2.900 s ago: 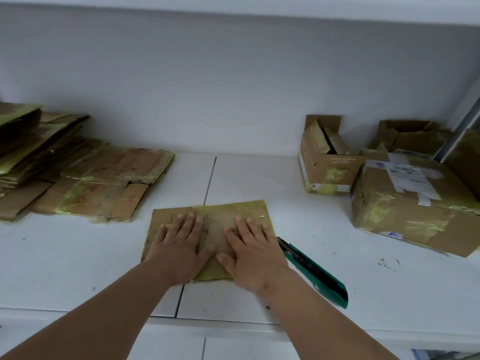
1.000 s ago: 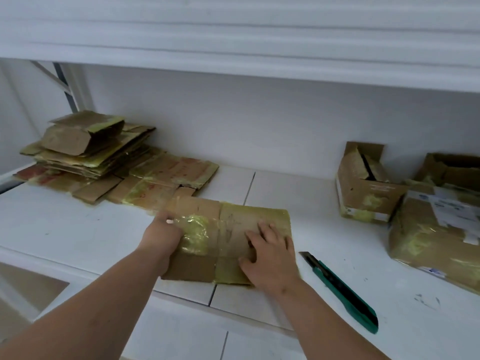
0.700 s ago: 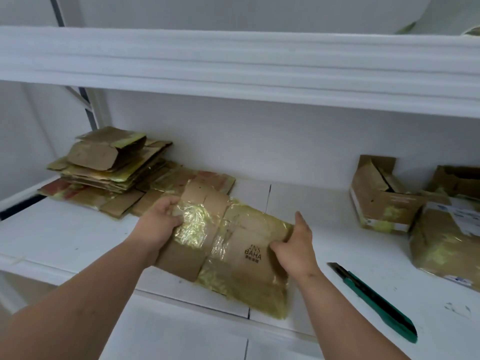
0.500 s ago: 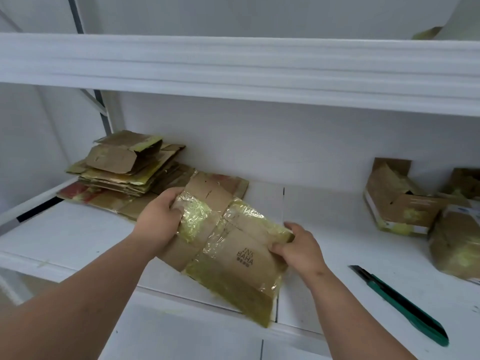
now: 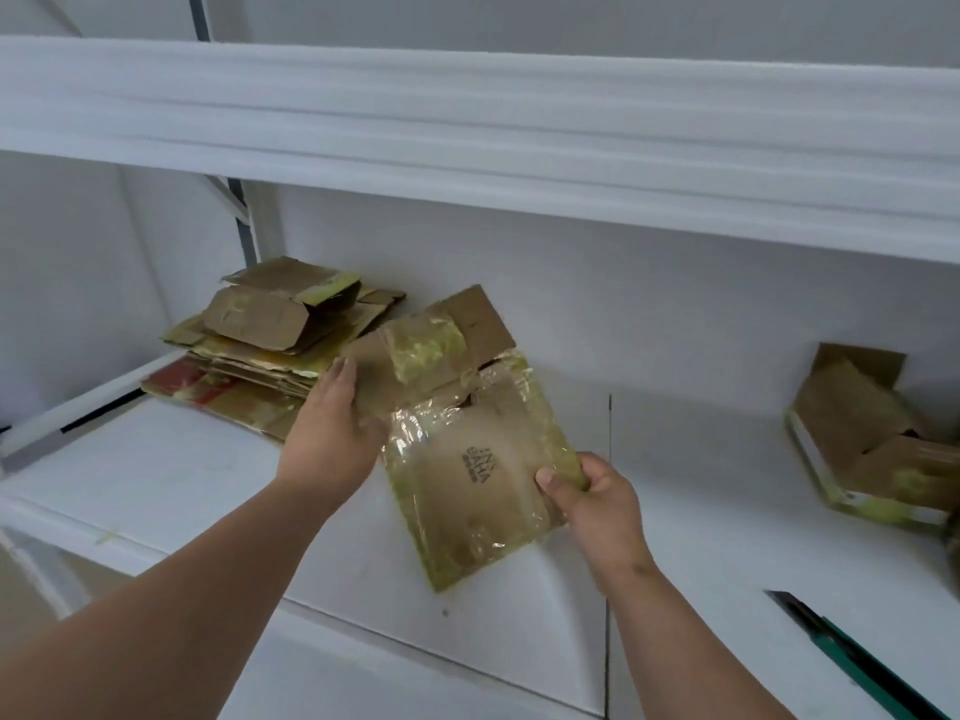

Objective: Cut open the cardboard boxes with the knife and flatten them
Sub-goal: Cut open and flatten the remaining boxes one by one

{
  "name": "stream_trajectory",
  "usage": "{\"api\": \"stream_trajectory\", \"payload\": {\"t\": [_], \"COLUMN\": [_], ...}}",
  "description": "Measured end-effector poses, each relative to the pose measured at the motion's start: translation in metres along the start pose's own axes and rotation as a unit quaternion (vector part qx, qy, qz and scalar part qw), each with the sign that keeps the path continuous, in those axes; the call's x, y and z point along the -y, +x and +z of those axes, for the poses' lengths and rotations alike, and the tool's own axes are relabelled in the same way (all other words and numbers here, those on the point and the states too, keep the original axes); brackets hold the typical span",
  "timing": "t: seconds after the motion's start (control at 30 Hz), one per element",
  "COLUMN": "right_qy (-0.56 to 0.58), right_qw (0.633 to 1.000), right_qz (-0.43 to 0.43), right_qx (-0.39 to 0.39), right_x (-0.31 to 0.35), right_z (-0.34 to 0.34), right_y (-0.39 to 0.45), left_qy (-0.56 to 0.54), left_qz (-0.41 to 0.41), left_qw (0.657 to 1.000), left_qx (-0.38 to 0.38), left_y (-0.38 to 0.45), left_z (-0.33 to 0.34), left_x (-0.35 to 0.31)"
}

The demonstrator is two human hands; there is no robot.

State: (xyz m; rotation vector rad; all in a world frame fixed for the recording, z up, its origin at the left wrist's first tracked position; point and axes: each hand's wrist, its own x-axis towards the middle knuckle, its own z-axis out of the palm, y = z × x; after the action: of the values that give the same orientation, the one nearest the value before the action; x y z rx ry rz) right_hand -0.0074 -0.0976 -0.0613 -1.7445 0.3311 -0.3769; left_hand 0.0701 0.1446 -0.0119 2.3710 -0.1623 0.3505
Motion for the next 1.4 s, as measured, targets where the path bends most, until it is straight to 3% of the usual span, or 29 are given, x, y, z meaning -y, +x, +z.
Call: {"api": "stream_trajectory", "payload": {"t": [0.1, 0.2, 0.3, 0.4, 0.5, 0.63, 0.8, 0.93, 0.97, 1.03, 1.1, 1.23, 1.3, 1.4], "right_qy": [0.024, 0.015, 0.049, 0.065, 0.079, 0.065, -0.037, -0.238, -0.297, -0.462, -0.550, -0.575, -0.583, -0.561], "right_qw": [1.000, 1.000, 0.999, 0.995, 0.991, 0.987, 0.992, 0.969, 0.954, 0.884, 0.829, 0.814, 0.806, 0.821], "right_qz": [-0.017, -0.017, 0.015, 0.052, 0.084, 0.090, 0.044, -0.017, -0.009, -0.035, -0.066, -0.055, -0.065, -0.079], "right_qx": [0.002, 0.005, -0.019, -0.046, -0.064, -0.115, -0.114, -0.069, -0.047, -0.057, -0.073, 0.059, 0.082, 0.074], "right_x": [0.008, 0.010, 0.002, -0.007, -0.006, 0.003, 0.013, 0.009, 0.005, -0.001, -0.002, -0.009, -0.014, -0.022], "right_z": [0.012, 0.025, 0.042, 0.063, 0.082, 0.107, 0.129, 0.141, 0.144, 0.148, 0.148, 0.140, 0.140, 0.142], "right_y": [0.021, 0.037, 0.049, 0.060, 0.068, 0.076, 0.070, 0.065, 0.063, 0.059, 0.055, 0.055, 0.057, 0.058], "left_qy": [-0.124, -0.282, -0.307, -0.264, -0.187, 0.023, 0.257, 0.213, 0.212, 0.259, 0.338, 0.391, 0.391, 0.359], "left_qz": [-0.080, -0.169, -0.183, -0.165, -0.097, 0.016, 0.170, 0.153, 0.152, 0.177, 0.211, 0.234, 0.253, 0.280], "left_qw": [0.988, 0.938, 0.922, 0.939, 0.968, 0.992, 0.933, 0.929, 0.923, 0.895, 0.859, 0.817, 0.801, 0.801], "left_qx": [0.043, 0.110, 0.148, 0.149, 0.133, 0.121, 0.186, 0.260, 0.284, 0.316, 0.322, 0.354, 0.375, 0.389], "left_y": [0.006, 0.012, 0.021, 0.036, 0.060, 0.090, 0.122, 0.136, 0.135, 0.132, 0.128, 0.124, 0.125, 0.124], "left_z": [0.008, 0.012, 0.014, 0.014, 0.009, 0.003, 0.011, 0.023, 0.025, 0.034, 0.043, 0.058, 0.062, 0.071], "left_x": [0.002, 0.006, 0.013, 0.017, 0.014, 0.006, 0.007, 0.021, 0.025, 0.037, 0.048, 0.065, 0.067, 0.071]}}
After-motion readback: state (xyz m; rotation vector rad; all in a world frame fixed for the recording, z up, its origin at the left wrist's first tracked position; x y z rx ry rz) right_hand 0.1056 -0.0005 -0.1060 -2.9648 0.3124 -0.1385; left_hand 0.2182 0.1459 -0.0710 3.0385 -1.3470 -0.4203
